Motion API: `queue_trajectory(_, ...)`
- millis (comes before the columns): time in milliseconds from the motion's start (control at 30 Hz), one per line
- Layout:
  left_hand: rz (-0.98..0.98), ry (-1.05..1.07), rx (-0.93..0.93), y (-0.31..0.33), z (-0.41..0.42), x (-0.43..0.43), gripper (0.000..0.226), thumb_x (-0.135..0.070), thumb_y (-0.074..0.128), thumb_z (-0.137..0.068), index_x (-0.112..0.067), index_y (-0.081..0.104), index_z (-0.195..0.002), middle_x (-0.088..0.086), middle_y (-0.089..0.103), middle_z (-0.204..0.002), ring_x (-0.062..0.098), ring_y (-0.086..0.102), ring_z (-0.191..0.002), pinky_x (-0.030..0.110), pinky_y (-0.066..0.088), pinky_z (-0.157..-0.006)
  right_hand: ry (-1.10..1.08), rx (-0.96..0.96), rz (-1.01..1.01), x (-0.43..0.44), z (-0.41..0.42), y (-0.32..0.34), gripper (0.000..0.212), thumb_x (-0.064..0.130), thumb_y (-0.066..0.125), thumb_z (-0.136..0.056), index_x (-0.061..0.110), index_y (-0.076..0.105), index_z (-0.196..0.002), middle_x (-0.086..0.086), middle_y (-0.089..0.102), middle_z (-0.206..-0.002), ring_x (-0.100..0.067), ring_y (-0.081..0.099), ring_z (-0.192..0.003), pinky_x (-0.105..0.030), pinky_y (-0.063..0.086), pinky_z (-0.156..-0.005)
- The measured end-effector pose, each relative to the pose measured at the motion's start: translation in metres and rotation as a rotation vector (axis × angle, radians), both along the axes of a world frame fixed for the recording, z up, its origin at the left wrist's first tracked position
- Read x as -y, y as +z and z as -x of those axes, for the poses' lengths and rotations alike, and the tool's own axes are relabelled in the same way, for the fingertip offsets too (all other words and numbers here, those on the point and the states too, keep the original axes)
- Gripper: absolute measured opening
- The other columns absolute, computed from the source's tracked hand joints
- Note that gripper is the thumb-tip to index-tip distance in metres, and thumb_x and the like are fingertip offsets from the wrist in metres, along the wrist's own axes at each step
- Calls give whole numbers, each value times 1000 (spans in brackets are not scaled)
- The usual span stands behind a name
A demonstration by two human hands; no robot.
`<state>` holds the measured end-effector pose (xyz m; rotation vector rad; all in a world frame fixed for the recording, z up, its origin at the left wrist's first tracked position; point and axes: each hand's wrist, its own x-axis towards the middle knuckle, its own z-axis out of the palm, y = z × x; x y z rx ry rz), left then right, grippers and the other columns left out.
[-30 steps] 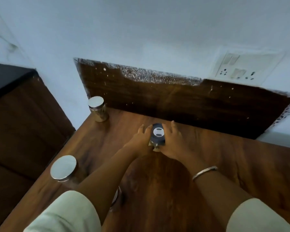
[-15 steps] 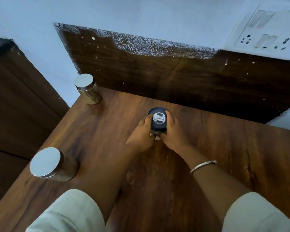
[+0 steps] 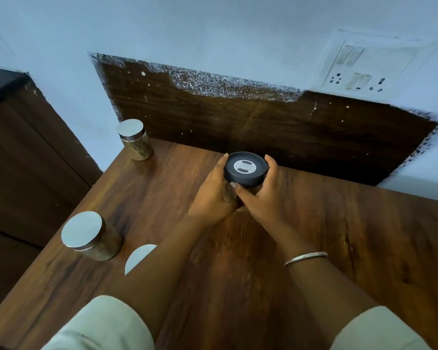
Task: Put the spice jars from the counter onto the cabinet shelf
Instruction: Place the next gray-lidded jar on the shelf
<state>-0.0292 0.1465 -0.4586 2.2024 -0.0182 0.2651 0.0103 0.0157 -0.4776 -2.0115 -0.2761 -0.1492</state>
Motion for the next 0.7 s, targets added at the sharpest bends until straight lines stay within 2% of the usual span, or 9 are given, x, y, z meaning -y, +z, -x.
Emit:
queue_trajectory(67,49,-4,28,12,13,6,98,-33,74,-74,-22,12,-147,0,36,-147,13,38,-134,36,40,-107,-27,29,-14,3,14,16,97,40,77,-69,23,19,-144,0,34,-139,-2,35,-122,-11,41,-92)
queue_trajectory(133,114,-12,38,23,24,12,102,-35,76,-71,-22,10,-148,2,36,-147,14,38,-134,40,40,-107,-51,72,-38,6,28,31,96,38,78,-69,16,22,-144,6,33,-131,11,30,-113,3,34,-84)
queue_trajectory(200,124,-22,72,32,38,17,107,-34,78,-69,-19,7,-149,4,35,-148,14,37,-135,40,39,-108,-71,98,-70,10,44,45,93,34,79,-70,11,25,-143,9,31,-125,14,30,-109,7,31,-82)
queue_trajectory(267,100,-47,111,41,52,21,111,-36,78,-68,-16,5,-149,5,33,-148,15,35,-136,39,37,-110,-91,103,-66,14,62,60,94,40,78,-70,13,26,-143,7,35,-129,4,36,-116,-1,37,-88)
queue_trajectory(367,93,-74,156,52,72,30,112,-35,78,-66,-13,5,-149,7,31,-149,17,33,-137,36,35,-110,-132,132,-25,23,86,76,97,50,76,-66,15,28,-142,-5,39,-135,-16,42,-124,-32,45,-100)
queue_trajectory(400,105,-83,165,56,79,34,112,-34,77,-66,-13,5,-149,7,30,-149,17,33,-137,35,35,-110,-148,142,-20,26,94,81,97,50,76,-65,15,29,-142,-7,39,-135,-18,42,-124,-36,44,-100)
queue_trajectory(500,156,-106,173,67,97,46,111,-36,75,-67,-17,2,-149,4,30,-149,14,33,-136,28,36,-107,-182,161,-27,33,115,92,96,48,78,-65,15,30,-141,-7,38,-132,-15,42,-120,-24,42,-94)
queue_trajectory(567,201,-134,164,73,108,53,114,-34,77,-67,-21,0,-149,2,30,-149,14,35,-135,30,39,-105,-203,163,-22,40,130,100,94,49,77,-66,18,30,-141,-4,37,-132,-7,40,-114,-18,38,-89)
queue_trajectory(700,313,-174,151,82,126,62,116,-24,80,-61,-29,3,-148,1,41,-142,9,53,-120,36,51,-95,-186,147,-54,59,155,117,81,42,73,-75,22,31,-141,-2,39,-134,-5,44,-113,-20,44,-87)
